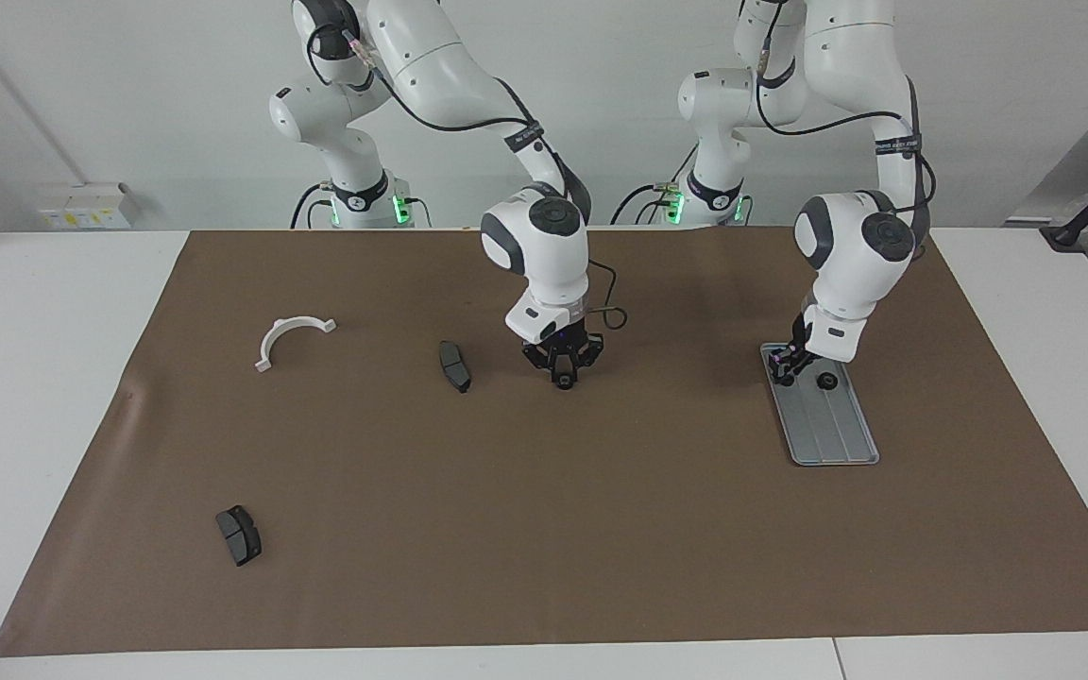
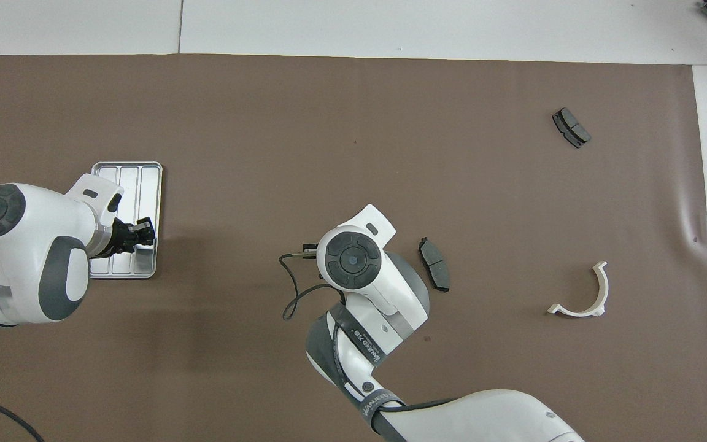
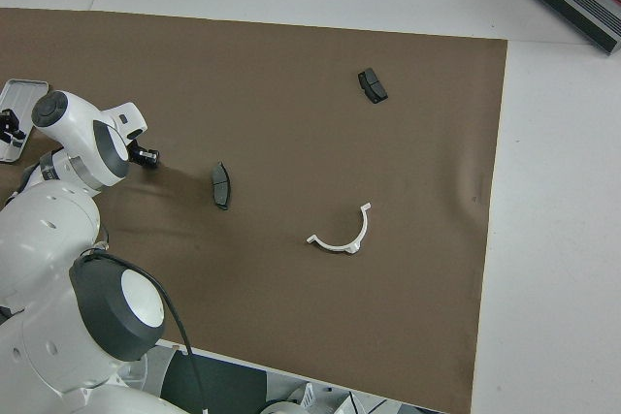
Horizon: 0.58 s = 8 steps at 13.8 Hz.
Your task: Place bearing gear from tray to pile
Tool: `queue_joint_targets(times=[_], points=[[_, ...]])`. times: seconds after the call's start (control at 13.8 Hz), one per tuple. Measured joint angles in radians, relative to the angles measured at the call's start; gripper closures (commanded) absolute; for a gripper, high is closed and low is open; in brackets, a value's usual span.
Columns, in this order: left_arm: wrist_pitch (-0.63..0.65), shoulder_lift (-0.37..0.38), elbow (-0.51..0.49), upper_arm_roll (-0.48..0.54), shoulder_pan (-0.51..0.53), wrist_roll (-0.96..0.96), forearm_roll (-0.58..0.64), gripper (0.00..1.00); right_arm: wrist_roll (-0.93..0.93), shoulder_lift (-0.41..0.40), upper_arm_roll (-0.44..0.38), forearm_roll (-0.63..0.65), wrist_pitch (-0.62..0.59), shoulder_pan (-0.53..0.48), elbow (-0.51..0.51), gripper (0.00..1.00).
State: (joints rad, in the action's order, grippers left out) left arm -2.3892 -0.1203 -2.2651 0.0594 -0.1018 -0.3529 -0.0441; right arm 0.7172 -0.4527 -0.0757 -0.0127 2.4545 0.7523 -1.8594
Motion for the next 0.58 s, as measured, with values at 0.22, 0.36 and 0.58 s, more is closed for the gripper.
queue_joint_targets(times=[0.22, 0.36, 0.58], points=[[-0.025, -0.007, -0.007, -0.002, -0.009, -0.016, 0.000, 0.71, 0.000, 0.040, -0.015, 0.000, -0.052, -0.008, 0.015, 1.00], [-0.031, -0.010, -0.007, -0.002, -0.011, -0.019, 0.000, 0.77, -0.007, 0.126, -0.025, 0.005, -0.150, -0.058, 0.028, 1.00], [-0.032, -0.010, -0.007, -0.003, -0.011, -0.019, 0.000, 0.87, -0.155, 0.231, -0.028, 0.015, -0.263, -0.200, 0.026, 1.00]])
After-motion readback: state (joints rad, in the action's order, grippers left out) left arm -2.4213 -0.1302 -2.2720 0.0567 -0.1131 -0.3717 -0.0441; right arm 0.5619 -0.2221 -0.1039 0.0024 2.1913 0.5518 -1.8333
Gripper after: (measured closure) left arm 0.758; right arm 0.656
